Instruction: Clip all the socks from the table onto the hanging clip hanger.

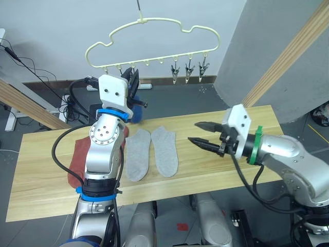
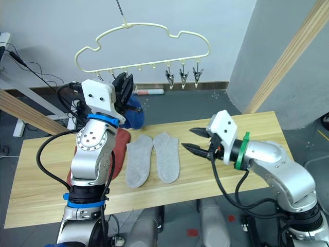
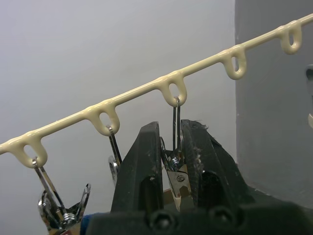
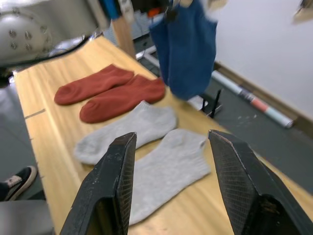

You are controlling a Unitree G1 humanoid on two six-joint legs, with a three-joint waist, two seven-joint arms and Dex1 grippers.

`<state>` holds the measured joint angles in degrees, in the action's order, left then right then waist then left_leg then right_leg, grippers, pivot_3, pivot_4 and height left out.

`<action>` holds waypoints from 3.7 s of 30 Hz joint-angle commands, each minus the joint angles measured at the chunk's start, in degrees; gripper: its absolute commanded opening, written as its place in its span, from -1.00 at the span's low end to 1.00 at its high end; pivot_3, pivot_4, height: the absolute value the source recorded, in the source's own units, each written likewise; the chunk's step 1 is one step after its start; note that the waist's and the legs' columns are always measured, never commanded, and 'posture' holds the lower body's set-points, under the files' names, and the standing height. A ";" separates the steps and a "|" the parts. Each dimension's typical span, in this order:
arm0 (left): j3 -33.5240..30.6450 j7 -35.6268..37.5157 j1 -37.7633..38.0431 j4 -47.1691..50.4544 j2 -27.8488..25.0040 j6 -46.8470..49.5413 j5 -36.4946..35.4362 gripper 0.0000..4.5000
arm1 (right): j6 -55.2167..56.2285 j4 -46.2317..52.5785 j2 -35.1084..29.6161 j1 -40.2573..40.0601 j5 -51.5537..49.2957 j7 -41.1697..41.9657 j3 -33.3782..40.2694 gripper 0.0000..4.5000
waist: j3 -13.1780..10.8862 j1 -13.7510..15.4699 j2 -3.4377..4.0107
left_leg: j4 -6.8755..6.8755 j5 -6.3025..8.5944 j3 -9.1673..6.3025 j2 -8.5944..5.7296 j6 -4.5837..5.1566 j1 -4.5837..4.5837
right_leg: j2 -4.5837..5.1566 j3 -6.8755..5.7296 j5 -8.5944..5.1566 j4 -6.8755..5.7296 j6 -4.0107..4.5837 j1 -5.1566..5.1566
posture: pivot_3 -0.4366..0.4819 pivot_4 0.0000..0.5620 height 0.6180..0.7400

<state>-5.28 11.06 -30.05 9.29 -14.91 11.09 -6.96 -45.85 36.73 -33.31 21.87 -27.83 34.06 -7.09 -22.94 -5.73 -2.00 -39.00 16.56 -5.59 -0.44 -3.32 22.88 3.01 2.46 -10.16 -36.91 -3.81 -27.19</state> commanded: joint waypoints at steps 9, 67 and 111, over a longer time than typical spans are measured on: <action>-2.57 7.37 -1.34 5.14 -3.86 6.34 -8.77 -0.85 | 8.41 -21.19 18.29 2.78 22.35 -19.01 -16.47 1.00 | 0.03 -0.32 -0.05 | 0.01 -0.01 -0.04 0.03 -0.02 0.01 | -0.01 -0.04 0.01 -0.02 0.01 -0.06 | -0.40 0.38 1.00; -6.11 20.38 -4.45 3.26 -13.97 21.73 -24.07 -0.85 | 40.58 -46.49 29.01 20.12 42.86 -13.71 -17.05 -1.00 | 0.04 -0.66 -0.05 | 0.06 0.00 -0.06 0.02 -0.03 0.02 | 0.01 -0.04 0.03 -0.05 0.05 -0.11 | -0.39 0.36 1.00; -6.91 23.39 1.23 7.22 -18.32 26.37 -27.93 0.03 | 37.29 -46.71 33.31 21.44 40.68 -12.73 -13.61 -1.00 | 0.04 -0.70 -0.04 | 0.06 0.00 -0.03 0.05 -0.03 0.00 | 0.01 -0.05 0.10 -0.07 0.16 -0.11 | -0.36 0.33 1.00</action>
<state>-11.68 33.83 -29.96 15.37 -32.49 36.90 -34.28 -9.03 -11.60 -0.94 43.33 13.90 21.27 -21.34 -22.90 -6.43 -2.05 -38.94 16.56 -5.62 -0.39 -3.35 22.88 3.02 2.41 -10.06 -36.98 -3.65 -27.31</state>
